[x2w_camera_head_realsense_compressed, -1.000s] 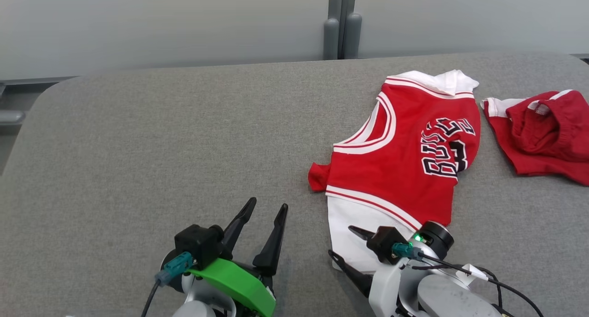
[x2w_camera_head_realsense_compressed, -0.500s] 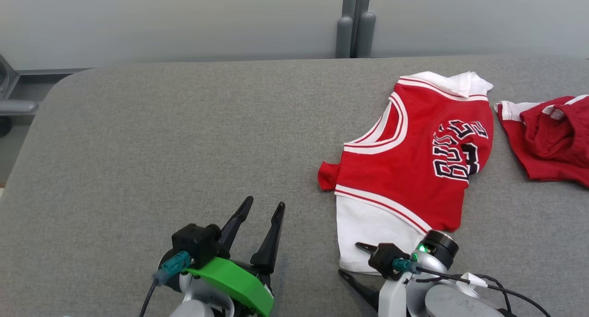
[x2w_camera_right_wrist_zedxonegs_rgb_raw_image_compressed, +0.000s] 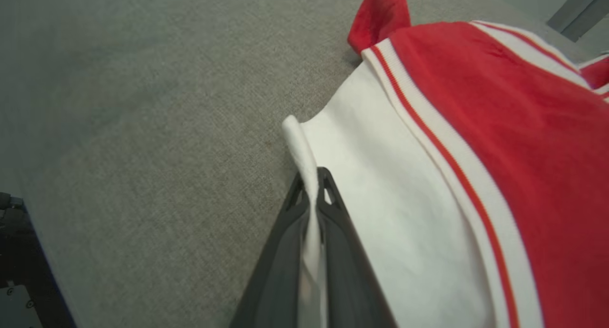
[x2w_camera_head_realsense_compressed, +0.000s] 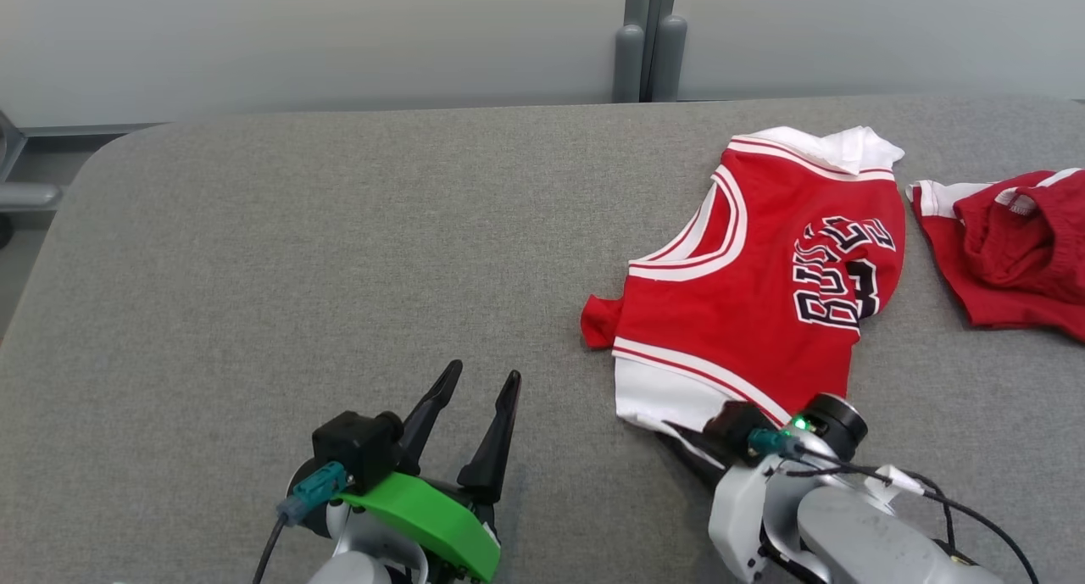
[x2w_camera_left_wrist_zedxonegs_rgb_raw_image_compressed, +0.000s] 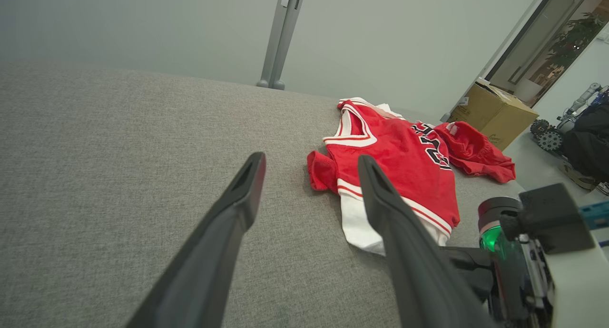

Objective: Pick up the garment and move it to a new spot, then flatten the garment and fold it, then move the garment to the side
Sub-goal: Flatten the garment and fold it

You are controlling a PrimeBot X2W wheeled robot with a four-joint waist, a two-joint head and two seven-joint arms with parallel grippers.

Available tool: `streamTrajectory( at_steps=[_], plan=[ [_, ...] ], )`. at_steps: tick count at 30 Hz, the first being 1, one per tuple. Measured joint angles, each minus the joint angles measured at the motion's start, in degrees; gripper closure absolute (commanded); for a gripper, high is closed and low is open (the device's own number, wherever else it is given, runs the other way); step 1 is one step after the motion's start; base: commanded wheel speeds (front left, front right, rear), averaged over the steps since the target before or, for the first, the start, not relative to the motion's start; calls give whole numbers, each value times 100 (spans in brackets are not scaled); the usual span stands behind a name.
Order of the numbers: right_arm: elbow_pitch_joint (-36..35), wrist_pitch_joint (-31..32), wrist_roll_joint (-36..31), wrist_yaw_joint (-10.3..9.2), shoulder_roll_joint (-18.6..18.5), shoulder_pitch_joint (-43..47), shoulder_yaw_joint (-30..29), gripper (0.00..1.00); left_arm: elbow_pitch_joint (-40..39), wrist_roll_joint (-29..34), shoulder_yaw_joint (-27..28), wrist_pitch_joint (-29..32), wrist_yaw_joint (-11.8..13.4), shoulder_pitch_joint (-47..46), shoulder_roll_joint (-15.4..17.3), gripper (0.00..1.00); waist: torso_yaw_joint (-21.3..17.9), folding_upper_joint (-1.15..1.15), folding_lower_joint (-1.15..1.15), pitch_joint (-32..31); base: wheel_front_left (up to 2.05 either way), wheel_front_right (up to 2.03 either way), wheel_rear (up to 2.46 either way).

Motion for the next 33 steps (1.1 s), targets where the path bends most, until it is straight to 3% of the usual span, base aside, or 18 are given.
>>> streamTrajectory(
  at_steps=[5,13,17,22,30,33],
  plan=[
    [-218,-215,626,-75,88,-12,-765,100,2,0,37,-5,21,1,13,0,-21,0,0,-10,0,0,0],
    [-961,-339,1307,-626,-102,-236,-2171,100,12,-42,124,-33,51,31,88,0,-184,0,0,-65,0,0,0],
    [-1496,-339,1724,-951,-307,-225,-3179,100,15,-49,93,-34,51,151,87,0,-320,0,0,-102,0,0,0],
    [-1878,-339,2023,-1188,-532,23,-4159,100,32,-52,-35,-23,44,210,80,0,-521,0,0,-133,0,0,0],
    [-2102,-338,2426,-1280,-299,906,-5581,100,143,-52,-163,54,-8,210,74,0,-836,0,0,-120,0,0,0],
    [-2280,-339,2430,-1273,-202,951,-5714,100,227,-96,-224,162,-38,210,65,0,-948,0,0,-106,0,0,0]
  ],
)
